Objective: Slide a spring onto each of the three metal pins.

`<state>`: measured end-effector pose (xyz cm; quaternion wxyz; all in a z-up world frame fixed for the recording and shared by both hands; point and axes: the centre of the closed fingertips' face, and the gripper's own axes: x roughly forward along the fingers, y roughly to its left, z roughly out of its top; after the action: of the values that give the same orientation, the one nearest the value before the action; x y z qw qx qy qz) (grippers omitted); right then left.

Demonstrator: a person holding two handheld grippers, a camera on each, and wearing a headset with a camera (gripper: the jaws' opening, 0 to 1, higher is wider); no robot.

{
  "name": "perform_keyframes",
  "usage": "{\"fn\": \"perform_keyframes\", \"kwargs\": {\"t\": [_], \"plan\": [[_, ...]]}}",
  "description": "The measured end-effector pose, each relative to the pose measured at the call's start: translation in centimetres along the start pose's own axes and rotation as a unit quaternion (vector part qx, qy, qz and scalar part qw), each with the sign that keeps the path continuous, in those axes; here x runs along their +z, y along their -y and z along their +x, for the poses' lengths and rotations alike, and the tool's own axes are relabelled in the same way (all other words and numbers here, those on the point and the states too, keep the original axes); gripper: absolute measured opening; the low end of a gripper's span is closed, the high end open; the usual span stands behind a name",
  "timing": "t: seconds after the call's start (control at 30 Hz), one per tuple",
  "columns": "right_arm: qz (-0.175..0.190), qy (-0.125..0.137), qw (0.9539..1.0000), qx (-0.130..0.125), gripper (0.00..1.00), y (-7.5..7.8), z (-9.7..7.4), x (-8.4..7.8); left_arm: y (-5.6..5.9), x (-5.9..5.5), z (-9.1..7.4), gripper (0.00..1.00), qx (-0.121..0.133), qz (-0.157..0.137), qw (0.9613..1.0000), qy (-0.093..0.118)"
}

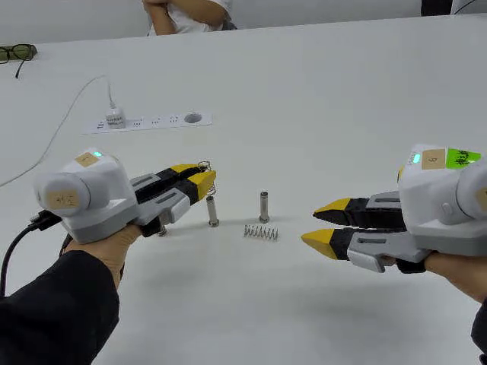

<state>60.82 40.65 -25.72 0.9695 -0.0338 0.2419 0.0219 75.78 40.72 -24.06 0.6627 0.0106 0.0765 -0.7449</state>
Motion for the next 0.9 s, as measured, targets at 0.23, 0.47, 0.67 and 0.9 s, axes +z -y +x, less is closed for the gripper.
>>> {"fn": "perform_keyframes", "kwargs": {"t": [0.23, 0.47, 0.67, 0.9], "plan": [[0.005, 0.000, 1.0000, -0.002, 0.23, 0.2, 0.1, -0.3, -0.4, -0.4, -0.1, 0.10, 0.004, -0.003, 1.0000, -0.004], [0.014, 0.010, 0.9998, -0.007, 0.30, 0.5, 0.1, -0.1, -0.5, -0.6, 0.1, 0.10, 0.004, -0.003, 1.0000, -0.006], [0.022, 0.025, 0.9993, -0.014, 0.44, 0.7, 0.1, 0.2, -0.4, -0.8, 0.1, 0.10, 0.003, -0.004, 1.0000, -0.008], [0.045, 0.066, 0.9964, -0.028, 0.68, 1.4, -0.2, 1.3, -0.4, -0.9, 0.1, 0.10, 0.002, -0.005, 0.9999, -0.009]]}}
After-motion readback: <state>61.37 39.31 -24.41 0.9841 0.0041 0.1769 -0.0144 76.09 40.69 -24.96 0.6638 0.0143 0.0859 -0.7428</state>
